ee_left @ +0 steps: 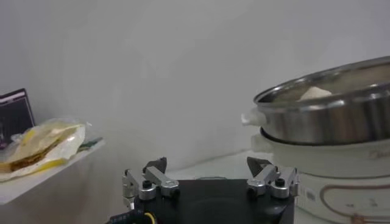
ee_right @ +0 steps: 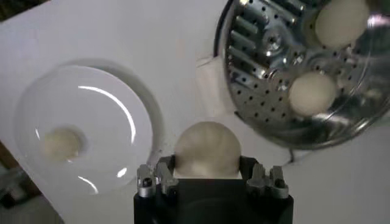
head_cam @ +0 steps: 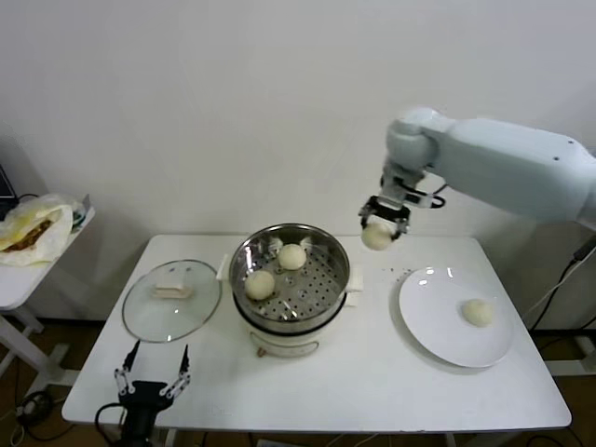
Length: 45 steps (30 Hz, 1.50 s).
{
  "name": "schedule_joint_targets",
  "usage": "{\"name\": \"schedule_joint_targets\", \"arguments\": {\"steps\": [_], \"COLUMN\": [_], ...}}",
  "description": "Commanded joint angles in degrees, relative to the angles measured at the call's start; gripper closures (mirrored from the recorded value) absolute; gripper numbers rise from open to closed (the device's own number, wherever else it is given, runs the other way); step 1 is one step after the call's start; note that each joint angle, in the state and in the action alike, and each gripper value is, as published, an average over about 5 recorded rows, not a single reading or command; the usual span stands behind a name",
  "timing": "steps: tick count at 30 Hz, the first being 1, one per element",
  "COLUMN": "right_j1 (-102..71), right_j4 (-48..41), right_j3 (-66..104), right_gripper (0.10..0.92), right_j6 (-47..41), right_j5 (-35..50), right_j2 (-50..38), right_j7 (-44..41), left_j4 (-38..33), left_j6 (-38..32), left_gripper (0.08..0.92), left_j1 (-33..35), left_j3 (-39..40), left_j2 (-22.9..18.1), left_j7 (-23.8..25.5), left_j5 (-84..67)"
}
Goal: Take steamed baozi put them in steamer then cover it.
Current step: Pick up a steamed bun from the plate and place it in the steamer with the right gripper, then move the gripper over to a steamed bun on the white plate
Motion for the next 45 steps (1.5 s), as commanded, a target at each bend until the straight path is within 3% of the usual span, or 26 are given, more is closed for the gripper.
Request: {"name": "schedule_joint_targets", "arguments": {"steps": [1, 12, 32, 38, 45], "right_j1": [-2.3, -11.2, -14.9, -14.8, -13.3], "right_j4": [0.3, 0.2, 1.3, 0.9, -0.3], "right_j3": [2.5, 2.3, 1.5, 1.9, 5.2], "right_gripper": [0.346, 0.338, 0.322, 0.220, 0.203], "right_j6": [6.4, 7.6, 7.7, 7.1, 6.9], "right_j5": [-5.4, -8.6, -9.3, -9.2, -9.3], "right_j2": [12.6, 18.3, 18.8, 18.4, 17.7], "right_j7": [-0.4, -0.4, -1.3, -1.2, -1.2], "left_j4": [-0.3, -0.2, 1.4, 1.7, 2.0], "left_j6": [0.7, 1.4, 1.6, 1.4, 1.2], "left_gripper": [0.177, 0.177, 0.177, 0.177, 0.177], "left_j1": [0.1, -0.1, -0.5, -0.5, -0.7], "left_j3": [-0.9, -0.7, -0.4, -0.6, -0.5], "left_j2": [0.5, 0.8, 0.6, 0.7, 0.6], "left_j7": [0.0, 0.2, 0.1, 0.1, 0.0], "left_j5": [-1.8, -3.6, -4.7, -4.6, -4.3]}}
